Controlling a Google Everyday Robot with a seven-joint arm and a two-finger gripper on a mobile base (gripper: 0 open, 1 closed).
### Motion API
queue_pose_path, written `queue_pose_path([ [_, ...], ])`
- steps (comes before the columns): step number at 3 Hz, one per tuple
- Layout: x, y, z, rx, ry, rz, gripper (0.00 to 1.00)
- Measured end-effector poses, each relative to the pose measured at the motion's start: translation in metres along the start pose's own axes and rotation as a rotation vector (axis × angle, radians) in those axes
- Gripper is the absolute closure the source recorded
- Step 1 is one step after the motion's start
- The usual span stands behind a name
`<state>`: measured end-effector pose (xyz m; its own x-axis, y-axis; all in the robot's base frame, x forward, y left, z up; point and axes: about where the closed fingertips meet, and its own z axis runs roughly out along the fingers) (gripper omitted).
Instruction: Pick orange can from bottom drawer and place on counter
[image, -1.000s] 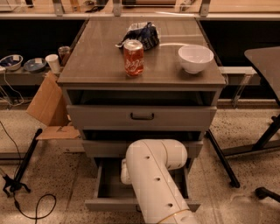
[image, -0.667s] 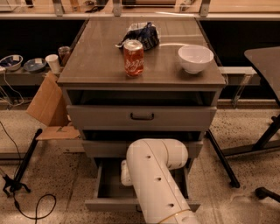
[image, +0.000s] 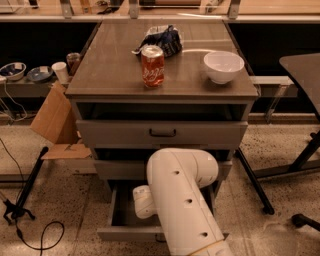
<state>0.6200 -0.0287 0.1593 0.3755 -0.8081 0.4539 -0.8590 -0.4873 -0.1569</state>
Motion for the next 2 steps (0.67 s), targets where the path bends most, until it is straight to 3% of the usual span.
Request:
queue_pose_path([
  [1,0.005,0.013,-0.023,0.003,-0.026,-0.049,1.0],
  [2,0.009,0.027,-0.045,0.018,-0.094,-0.124,1.0],
])
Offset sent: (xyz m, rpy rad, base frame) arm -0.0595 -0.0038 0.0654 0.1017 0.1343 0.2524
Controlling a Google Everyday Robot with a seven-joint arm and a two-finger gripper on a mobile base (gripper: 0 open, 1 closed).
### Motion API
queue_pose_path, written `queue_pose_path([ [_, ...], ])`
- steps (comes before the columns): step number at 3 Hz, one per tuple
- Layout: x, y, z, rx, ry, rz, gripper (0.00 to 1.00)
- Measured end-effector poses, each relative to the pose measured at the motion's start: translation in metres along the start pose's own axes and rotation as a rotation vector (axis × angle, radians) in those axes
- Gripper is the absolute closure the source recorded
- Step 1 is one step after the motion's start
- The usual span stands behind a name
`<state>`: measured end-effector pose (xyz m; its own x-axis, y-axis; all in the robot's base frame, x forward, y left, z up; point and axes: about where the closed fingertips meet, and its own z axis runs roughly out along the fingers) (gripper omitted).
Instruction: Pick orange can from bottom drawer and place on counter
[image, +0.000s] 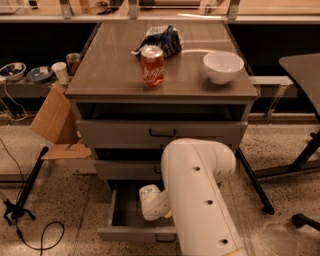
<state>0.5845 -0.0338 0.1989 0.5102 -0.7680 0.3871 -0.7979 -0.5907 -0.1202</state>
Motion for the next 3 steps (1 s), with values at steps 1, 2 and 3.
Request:
queue_pose_path([
  [1,0.006,0.022,-0.027,0.019,-0.11,-0.11,1.0],
  [2,0.015,0.04,-0.045,0.009,-0.211,-0.175,1.0],
  [3,0.038,0.07,-0.071,-0.017,-0.27,-0.215,1.0],
])
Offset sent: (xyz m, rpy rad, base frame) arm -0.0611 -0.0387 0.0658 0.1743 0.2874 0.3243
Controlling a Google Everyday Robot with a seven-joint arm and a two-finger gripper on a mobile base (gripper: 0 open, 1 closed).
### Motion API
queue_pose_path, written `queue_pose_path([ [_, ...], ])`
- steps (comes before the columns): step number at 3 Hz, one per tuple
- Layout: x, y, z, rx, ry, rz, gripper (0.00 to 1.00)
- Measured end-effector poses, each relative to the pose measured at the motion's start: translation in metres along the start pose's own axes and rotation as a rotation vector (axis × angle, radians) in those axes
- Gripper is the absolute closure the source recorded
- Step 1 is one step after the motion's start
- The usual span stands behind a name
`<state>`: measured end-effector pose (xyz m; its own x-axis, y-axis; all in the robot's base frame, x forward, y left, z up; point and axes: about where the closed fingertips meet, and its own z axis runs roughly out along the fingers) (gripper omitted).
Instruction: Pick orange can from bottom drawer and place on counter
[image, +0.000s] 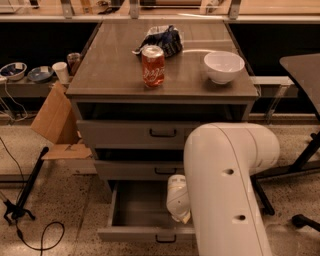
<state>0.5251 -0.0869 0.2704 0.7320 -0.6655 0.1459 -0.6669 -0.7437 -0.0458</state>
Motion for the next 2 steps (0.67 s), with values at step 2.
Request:
queue_pose_path([
  [2,0.03,0.086,-0.085,-0.082,0.005,0.043,1.0],
])
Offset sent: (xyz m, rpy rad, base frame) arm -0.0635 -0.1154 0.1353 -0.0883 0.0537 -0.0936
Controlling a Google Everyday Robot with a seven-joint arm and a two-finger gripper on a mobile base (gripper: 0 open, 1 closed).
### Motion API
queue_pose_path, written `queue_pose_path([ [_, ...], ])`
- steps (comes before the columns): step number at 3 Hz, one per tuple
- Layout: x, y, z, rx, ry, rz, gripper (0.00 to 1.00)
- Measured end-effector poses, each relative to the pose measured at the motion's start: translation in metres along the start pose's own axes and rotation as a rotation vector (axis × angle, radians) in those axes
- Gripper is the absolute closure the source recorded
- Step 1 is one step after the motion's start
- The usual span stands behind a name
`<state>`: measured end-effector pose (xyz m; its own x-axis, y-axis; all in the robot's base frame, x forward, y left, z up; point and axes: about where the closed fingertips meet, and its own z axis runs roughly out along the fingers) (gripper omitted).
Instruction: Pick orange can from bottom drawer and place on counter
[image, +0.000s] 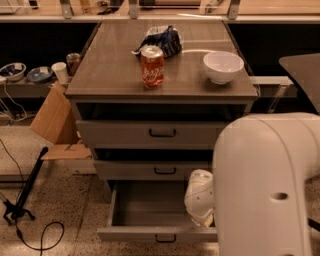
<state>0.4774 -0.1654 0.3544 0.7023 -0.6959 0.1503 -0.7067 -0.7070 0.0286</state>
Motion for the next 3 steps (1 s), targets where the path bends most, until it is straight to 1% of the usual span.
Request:
queue_pose_path([
  [1,0.019,0.029,-0.043,-0.034,0.034,0.041,1.0],
  [2,0.037,0.049,-0.089,-0.049,0.078,0.085,1.0],
  [3,0.047,0.065,-0.134,-0.058,0.116,0.117,1.0],
])
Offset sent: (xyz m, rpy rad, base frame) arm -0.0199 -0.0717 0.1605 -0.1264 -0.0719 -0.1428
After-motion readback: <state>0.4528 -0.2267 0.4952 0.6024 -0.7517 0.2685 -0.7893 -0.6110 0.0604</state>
